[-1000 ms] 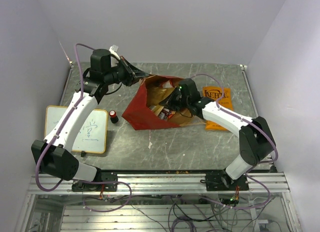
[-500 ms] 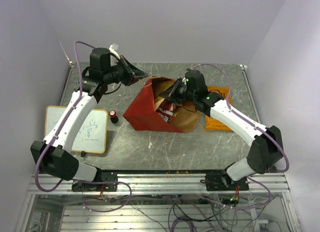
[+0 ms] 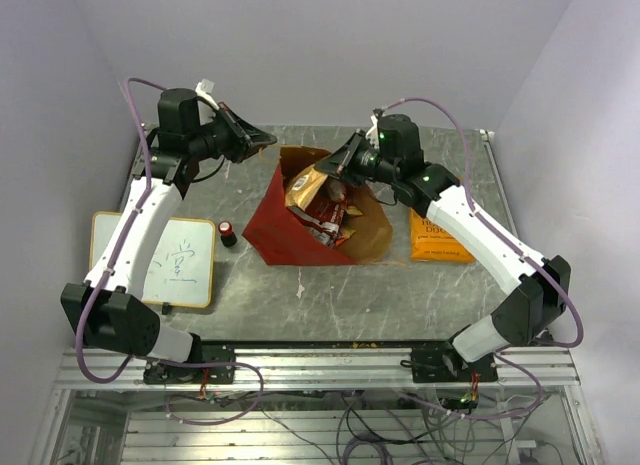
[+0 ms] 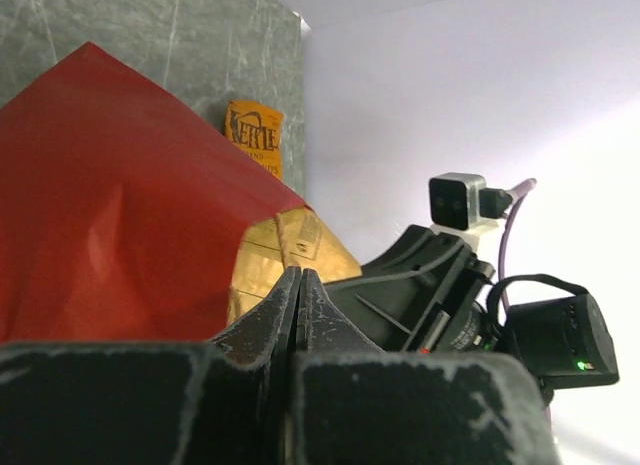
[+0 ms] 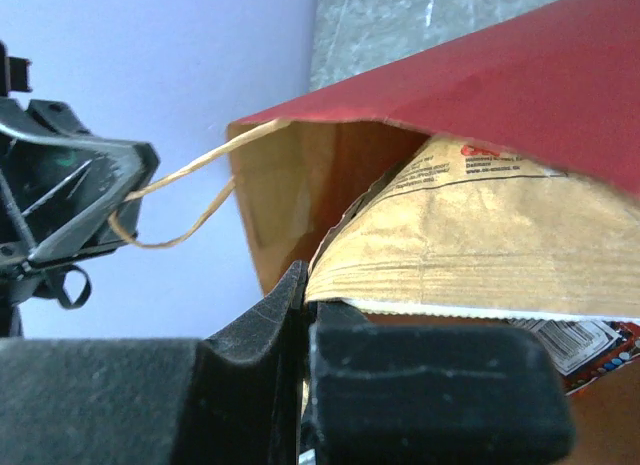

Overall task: Take the snacks out of the paper bag
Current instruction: Take out the snack from the paper bag.

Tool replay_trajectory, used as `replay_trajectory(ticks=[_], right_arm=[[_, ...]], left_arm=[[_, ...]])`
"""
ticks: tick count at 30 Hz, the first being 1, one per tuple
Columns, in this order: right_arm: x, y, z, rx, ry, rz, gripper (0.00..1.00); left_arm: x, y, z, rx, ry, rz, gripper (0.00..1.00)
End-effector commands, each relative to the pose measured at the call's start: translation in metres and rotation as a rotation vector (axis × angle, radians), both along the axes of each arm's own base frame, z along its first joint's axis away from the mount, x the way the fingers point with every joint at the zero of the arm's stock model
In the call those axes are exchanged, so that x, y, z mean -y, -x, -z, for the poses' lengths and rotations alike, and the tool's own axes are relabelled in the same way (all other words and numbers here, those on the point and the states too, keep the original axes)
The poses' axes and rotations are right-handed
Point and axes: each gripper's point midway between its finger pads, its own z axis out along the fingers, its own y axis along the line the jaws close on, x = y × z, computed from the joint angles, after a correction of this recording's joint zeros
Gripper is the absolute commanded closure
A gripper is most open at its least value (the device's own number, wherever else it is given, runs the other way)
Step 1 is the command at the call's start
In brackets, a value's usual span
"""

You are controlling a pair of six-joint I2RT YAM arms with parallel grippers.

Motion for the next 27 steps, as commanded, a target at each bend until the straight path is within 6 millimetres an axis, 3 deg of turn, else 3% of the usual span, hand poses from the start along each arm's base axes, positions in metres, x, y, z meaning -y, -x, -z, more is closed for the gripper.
replay_trajectory(ticks=[1, 11, 18, 27], right_arm=[[-0.008, -0.002, -0.047, 0.097, -0.045, -0.052, 1.0], [0.003, 0.01, -0.112, 0.22, -0.075, -0.059, 1.0], [0.021, 0.023, -0.179, 0.374, -0.076, -0.054, 1.0], [0.049, 0.022, -0.232, 0.512, -0.072, -0.017, 1.0]], left_arm=[[-0.009, -0.001, -0.024, 0.063, 0.018, 0.031, 0.93], [-0.012, -0.007, -0.021, 0.063, 0.023, 0.038, 0.93], [-0.012, -0.011, -0.013, 0.038, 0.032, 0.029, 0.93], [-0.013, -0.011, -0.004, 0.017, 0.012, 0.021, 0.93]])
